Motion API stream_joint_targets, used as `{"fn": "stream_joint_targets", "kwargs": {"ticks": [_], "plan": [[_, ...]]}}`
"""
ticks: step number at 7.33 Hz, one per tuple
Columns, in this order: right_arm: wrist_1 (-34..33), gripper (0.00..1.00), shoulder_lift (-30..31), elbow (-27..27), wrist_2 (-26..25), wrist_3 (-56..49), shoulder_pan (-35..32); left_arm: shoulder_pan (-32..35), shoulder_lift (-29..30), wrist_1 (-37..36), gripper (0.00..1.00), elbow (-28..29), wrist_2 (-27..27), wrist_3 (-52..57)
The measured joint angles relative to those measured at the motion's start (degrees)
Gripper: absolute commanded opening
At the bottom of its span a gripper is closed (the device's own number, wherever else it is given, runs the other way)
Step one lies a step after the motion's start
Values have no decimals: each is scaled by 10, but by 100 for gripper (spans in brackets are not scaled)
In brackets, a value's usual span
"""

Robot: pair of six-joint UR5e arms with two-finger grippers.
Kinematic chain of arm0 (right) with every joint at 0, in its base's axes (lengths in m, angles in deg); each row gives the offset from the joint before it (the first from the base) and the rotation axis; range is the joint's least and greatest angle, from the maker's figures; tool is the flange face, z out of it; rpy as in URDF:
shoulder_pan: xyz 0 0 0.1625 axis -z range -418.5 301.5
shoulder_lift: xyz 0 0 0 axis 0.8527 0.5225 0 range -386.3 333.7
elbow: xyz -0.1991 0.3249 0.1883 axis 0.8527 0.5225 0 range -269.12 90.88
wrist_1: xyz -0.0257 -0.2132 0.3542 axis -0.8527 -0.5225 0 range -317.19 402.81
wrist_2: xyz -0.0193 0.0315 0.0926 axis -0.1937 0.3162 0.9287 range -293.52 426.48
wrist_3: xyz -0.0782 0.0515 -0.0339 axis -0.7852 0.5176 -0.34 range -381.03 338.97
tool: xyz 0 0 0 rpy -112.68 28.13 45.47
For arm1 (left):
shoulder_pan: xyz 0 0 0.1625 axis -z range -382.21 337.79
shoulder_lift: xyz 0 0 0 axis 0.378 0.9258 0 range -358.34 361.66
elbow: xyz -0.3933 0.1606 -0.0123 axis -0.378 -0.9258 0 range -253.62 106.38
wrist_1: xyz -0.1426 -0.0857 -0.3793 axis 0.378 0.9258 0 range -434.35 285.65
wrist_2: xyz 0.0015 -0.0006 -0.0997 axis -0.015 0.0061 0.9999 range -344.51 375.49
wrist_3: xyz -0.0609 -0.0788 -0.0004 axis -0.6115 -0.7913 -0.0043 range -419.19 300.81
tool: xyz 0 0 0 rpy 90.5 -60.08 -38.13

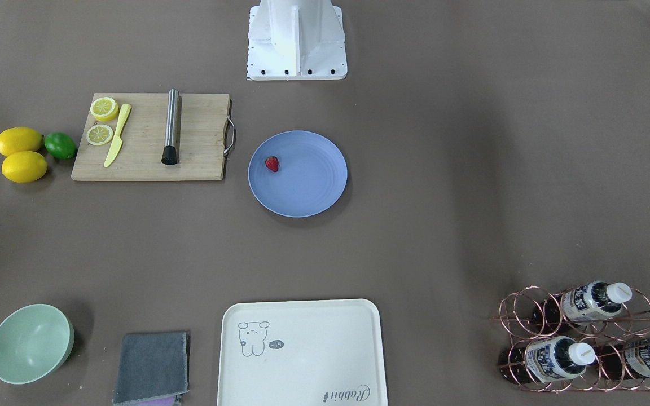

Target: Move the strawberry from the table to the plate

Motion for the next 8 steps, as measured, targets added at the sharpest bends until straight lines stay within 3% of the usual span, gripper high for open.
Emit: {"fn": "stream_joint_targets", "kwargs": {"ticks": [8], "plan": [[1, 100, -2, -6, 0, 8, -1, 1, 3, 0, 98, 2, -1, -3]]}}
